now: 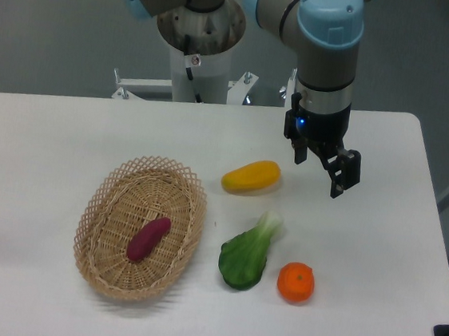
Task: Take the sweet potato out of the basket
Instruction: 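Move the open gripper over the wicker basket above the purple sweet potato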
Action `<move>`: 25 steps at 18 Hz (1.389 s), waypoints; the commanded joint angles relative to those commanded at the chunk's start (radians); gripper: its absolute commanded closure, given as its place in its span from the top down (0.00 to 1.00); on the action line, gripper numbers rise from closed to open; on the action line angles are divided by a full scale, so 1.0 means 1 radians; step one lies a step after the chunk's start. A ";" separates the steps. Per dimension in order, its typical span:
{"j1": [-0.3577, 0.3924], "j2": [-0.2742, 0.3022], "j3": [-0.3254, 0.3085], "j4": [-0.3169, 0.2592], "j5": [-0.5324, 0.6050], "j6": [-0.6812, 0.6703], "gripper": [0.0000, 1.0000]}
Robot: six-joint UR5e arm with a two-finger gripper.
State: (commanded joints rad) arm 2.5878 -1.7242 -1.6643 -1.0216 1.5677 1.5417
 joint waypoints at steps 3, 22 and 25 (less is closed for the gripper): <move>-0.003 0.000 -0.014 0.005 -0.002 -0.009 1.00; -0.343 -0.092 -0.186 0.115 -0.017 -0.780 1.00; -0.397 -0.142 -0.180 0.175 -0.014 -0.859 1.00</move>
State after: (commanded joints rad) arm 2.1907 -1.8666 -1.8438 -0.8470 1.5539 0.6827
